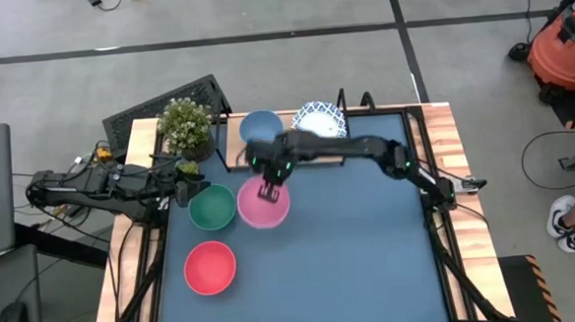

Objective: Place and stack bowls onto a shelf
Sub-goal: Stack the pink bowl on top of the blue bowl on the shelf

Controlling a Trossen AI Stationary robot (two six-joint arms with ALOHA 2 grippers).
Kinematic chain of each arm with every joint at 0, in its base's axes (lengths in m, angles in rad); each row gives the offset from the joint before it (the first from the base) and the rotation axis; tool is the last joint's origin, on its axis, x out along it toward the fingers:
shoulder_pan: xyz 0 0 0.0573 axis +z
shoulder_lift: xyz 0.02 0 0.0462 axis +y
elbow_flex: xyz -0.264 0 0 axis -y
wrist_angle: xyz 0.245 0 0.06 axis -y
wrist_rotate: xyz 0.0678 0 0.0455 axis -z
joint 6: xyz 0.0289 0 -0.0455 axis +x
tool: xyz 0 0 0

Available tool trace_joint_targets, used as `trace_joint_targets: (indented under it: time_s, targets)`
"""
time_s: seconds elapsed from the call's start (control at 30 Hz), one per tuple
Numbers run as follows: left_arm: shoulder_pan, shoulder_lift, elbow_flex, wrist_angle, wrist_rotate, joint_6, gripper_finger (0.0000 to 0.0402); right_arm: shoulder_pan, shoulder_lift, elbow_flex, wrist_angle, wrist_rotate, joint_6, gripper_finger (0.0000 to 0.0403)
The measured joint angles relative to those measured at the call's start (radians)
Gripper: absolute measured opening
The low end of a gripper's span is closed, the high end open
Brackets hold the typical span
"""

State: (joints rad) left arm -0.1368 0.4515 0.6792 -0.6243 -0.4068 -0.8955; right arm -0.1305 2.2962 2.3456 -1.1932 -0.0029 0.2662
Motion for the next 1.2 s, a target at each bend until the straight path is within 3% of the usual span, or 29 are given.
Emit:
trace_joint_targets:
  time_s: [0.2, 0.33, 0.5, 1.2]
  targets:
    - [0.000, 0.000, 0.000, 0.000, 0.000, 0.000, 0.0235, -0.143, -0.114, 0.008, 0.072, 0.032, 0.071, 0.0024]
    - [0.000, 0.000, 0.000, 0.000, -0.007, 0.012, 0.0235, -0.234, -0.135, 0.008, 0.182, 0.075, 0.140, 0.0024]
    - [0.000, 0.000, 0.000, -0.009, -0.012, 0.037, 0.0235, -0.322, -0.114, 0.008, 0.294, 0.042, 0.190, 0.0024]
    - [0.001, 0.000, 0.000, -0.014, -0.184, -0.077, 0.0235, -0.400, -0.016, 0.005, 0.224, -0.029, 0.064, 0.0024]
